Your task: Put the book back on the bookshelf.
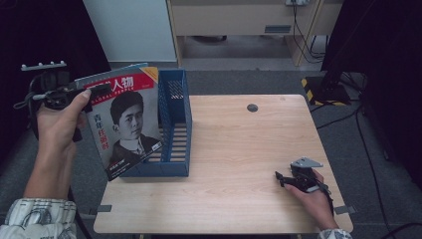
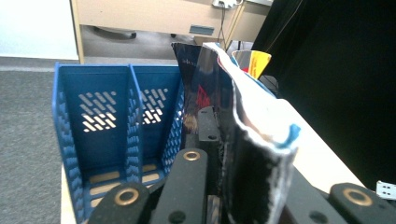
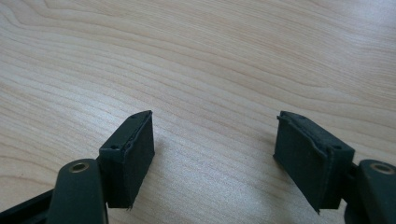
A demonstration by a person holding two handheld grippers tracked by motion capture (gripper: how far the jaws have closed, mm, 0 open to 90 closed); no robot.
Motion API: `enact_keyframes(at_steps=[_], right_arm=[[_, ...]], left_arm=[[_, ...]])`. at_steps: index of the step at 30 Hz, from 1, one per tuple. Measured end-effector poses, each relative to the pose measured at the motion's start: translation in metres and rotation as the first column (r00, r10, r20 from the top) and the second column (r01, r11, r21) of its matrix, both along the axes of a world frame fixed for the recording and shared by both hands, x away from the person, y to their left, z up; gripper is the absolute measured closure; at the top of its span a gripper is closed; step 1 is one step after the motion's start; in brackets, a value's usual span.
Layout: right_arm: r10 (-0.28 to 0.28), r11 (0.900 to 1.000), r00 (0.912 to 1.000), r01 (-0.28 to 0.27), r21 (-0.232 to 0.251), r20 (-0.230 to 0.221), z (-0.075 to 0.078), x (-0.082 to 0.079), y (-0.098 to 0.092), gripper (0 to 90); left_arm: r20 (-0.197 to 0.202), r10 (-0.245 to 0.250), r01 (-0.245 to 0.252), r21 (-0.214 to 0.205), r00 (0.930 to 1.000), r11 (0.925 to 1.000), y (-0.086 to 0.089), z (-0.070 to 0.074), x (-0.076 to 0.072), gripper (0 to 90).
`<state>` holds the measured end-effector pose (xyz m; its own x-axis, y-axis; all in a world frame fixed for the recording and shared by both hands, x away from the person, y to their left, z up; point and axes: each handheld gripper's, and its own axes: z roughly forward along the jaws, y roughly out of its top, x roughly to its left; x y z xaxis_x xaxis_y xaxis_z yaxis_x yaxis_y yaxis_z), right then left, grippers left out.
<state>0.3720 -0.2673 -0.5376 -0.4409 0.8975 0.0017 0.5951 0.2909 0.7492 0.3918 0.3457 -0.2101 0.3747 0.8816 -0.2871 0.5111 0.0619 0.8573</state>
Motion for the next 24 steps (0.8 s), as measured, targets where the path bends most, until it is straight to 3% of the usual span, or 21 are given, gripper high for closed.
enact_keyframes(at_steps=[24], right_arm=[[0.000,1.0000,1.0000,0.000,0.000,0.000,0.000,0.000,0.000,28.4]], left_arm=[[0.002,0.041,-0.041,0.007,0.9992,0.9991,0.024,0.001,-0.009,86.6]])
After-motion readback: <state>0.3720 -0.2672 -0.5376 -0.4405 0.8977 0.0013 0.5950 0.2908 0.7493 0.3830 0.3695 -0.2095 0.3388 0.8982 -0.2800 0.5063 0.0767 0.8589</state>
